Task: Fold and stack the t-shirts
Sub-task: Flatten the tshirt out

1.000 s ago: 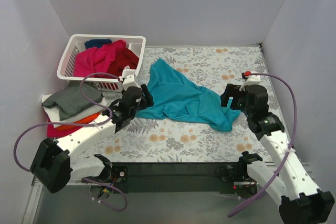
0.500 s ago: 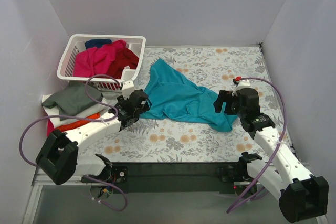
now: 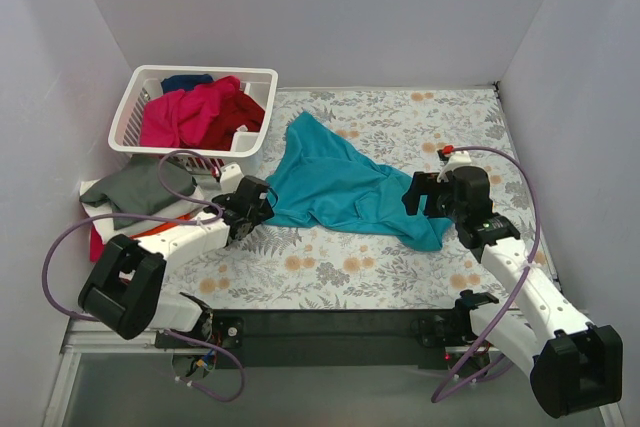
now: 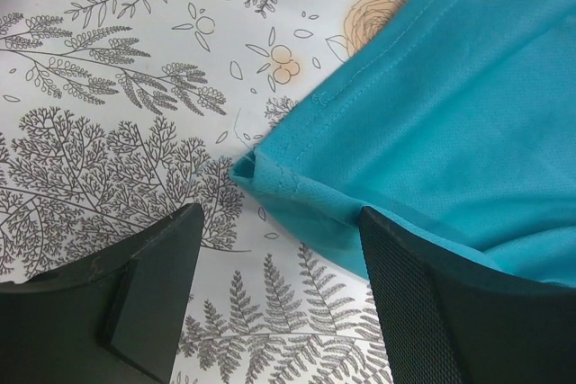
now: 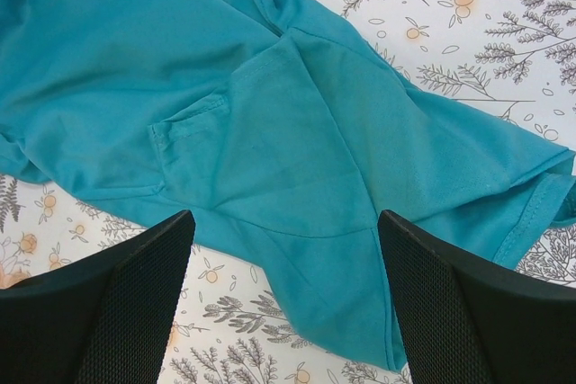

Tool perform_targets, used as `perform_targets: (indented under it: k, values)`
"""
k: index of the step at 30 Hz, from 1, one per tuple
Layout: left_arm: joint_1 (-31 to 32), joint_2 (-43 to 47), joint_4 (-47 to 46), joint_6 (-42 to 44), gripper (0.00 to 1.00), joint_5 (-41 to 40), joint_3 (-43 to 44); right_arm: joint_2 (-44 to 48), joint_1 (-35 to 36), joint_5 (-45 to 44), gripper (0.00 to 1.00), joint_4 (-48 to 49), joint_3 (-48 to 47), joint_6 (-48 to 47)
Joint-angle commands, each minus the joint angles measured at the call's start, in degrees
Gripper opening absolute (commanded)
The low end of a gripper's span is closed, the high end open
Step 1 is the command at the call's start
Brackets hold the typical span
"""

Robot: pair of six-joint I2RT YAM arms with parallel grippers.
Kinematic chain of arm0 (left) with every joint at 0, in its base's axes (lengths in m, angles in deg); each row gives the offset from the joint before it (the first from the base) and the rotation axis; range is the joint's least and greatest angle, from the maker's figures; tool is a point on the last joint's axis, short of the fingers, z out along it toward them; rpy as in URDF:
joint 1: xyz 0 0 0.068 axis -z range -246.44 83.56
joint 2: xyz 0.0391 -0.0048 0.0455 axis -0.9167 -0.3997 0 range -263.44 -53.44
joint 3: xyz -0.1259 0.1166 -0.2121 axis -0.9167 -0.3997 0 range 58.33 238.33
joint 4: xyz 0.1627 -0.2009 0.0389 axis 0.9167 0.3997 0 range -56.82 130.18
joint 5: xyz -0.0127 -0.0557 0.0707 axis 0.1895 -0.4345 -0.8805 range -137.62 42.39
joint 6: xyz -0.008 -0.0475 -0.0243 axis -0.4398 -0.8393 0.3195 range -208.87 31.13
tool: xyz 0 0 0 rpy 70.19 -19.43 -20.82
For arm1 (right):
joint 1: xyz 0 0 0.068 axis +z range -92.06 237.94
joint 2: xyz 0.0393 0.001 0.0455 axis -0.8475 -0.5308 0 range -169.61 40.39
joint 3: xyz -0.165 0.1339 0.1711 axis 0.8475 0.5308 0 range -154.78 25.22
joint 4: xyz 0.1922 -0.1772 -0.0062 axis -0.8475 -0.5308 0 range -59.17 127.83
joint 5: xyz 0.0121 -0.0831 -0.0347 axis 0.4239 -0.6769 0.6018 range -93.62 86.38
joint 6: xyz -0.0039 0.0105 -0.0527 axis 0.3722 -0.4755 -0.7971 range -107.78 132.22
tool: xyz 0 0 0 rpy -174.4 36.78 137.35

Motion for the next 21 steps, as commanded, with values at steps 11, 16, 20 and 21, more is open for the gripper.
perform_targets:
  k: [11,16,20,21]
  values:
    - [-3.01,0.08,-6.12,-1.11,0.6,-0.1,-1.64,-0.19,0.22,0.9,0.75,2.66,1.41,-1.46]
    - [-3.45,-0.44,-6.92,-1.02,0.61,-0.19,-1.73,-1.52,0.22,1.95,0.75,3.01,1.33,-1.37]
    - [-3.8,-0.35,-8.23,-0.84,0.59,0.16,-2.35,-2.13,0.23,2.3,0.75,3.19,1.59,-1.37]
    - [-3.98,-0.53,-8.5,-0.76,0.55,0.16,-2.35,-2.22,0.31,2.39,0.75,3.28,1.59,-1.37]
